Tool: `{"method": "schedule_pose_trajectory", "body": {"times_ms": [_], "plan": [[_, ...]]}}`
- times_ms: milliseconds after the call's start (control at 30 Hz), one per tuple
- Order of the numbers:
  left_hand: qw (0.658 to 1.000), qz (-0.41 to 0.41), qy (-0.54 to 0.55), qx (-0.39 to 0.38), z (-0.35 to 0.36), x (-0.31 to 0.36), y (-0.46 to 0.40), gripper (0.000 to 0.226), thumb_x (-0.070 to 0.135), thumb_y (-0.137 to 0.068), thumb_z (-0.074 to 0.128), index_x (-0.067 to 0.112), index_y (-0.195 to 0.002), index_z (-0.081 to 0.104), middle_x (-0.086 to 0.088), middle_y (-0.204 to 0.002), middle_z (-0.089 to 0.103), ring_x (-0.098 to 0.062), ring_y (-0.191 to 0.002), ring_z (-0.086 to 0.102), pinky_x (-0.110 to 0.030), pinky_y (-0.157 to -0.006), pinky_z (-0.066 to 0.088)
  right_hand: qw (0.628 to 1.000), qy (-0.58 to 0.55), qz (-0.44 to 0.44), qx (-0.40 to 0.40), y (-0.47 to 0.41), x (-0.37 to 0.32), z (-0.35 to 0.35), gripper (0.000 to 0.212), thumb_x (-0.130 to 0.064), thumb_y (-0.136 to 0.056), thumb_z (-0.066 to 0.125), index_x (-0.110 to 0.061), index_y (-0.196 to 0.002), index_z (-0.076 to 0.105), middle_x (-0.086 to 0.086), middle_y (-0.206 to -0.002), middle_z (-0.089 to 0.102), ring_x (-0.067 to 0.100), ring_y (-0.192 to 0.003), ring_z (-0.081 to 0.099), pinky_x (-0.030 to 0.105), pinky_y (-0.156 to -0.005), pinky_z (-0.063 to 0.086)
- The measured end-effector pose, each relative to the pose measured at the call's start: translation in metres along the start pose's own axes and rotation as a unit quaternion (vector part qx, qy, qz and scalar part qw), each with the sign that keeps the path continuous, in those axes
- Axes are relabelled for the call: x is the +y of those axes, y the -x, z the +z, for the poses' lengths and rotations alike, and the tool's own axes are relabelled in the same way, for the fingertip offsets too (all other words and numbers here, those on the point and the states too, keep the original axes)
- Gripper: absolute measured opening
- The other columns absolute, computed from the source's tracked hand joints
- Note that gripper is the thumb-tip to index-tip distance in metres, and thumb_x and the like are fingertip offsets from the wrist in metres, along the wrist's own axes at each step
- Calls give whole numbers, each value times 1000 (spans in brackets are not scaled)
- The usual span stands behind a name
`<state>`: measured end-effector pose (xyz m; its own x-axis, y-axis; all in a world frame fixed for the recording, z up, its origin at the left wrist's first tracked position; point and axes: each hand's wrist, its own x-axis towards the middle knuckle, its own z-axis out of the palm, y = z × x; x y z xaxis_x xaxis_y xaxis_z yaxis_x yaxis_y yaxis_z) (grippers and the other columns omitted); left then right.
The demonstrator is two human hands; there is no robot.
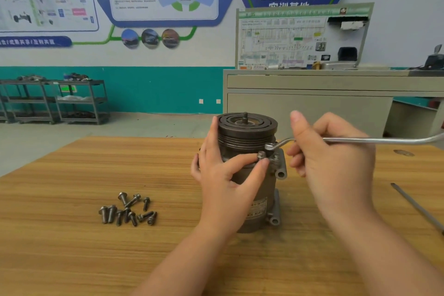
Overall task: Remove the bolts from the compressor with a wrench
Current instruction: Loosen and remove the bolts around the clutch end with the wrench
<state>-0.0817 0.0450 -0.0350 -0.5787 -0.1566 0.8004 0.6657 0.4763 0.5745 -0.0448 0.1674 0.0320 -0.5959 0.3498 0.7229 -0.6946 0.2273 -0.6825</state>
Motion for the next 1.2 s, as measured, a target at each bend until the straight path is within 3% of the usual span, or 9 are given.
{"method": "schedule_pose_trajectory", "body": {"times_ms": [200,333,400,500,567,633,733,1000,1200], "plan": [[1000,-2,5,-6,-1,2,-1,17,56,-76,64,47,-90,69,31,-153,8,1,-144,14,-52,-115,7,998,45,-32,32,16,3,13,47,-28,-92,65,-6,-55,45,6,-52,59,16,-42,55,21,-43,43],[1000,-10,2,-12,-2,2,0,29,61,-76,53,43,-81,75,26,-156,11,-2,-146,15,-53,-115,7,977,139,-163,-4,20,-2,21,43,-19,-92,60,-25,-57,35,-9,-44,38,3,-47,50,7,-43,32],[1000,-18,1,-20,-2,3,0,31,62,-76,52,42,-83,76,24,-158,12,0,-145,12,-52,-116,5,965,180,-188,-18,27,2,21,41,-20,-93,59,-27,-59,36,-11,-47,37,6,-46,48,15,-43,39],[1000,-7,6,-15,-3,6,0,21,61,-76,54,48,-79,71,29,-155,9,1,-145,13,-53,-115,8,991,114,-75,6,36,8,11,38,-34,-89,67,-20,-59,46,0,-49,52,11,-45,52,22,-42,44],[1000,2,9,-9,-3,8,-1,13,59,-75,58,52,-81,68,30,-153,8,2,-144,15,-54,-114,9,996,-51,68,-20,30,6,3,28,-32,-81,74,-20,-61,58,4,-53,62,9,-40,53,20,-38,42],[1000,5,7,-3,-3,9,-1,8,53,-75,66,49,-80,70,28,-153,10,1,-144,17,-55,-114,11,953,-204,217,-61,14,9,-6,22,-26,-72,71,-21,-53,62,6,-51,60,11,-38,51,19,-35,37],[1000,-4,12,8,-2,10,-2,5,44,-73,72,41,-76,74,27,-154,11,-1,-144,18,-57,-113,13,889,-255,358,-125,-11,17,-15,12,-18,-66,72,-14,-63,62,5,-54,58,7,-39,50,15,-32,35],[999,1,41,31,-2,16,-4,8,33,-72,75,25,-72,78,21,-154,17,-11,-146,23,-60,-113,24,885,-196,329,-265,-48,21,-17,19,-19,-58,77,-17,-48,61,6,-52,58,7,-38,49,13,-32,35],[997,-21,34,66,4,21,-1,12,32,-71,75,21,-69,77,22,-149,26,-9,-142,30,-58,-113,25,884,-258,299,-249,-42,36,-14,22,-23,-64,75,-17,-51,58,6,-50,56,8,-36,47,14,-31,32]]}}
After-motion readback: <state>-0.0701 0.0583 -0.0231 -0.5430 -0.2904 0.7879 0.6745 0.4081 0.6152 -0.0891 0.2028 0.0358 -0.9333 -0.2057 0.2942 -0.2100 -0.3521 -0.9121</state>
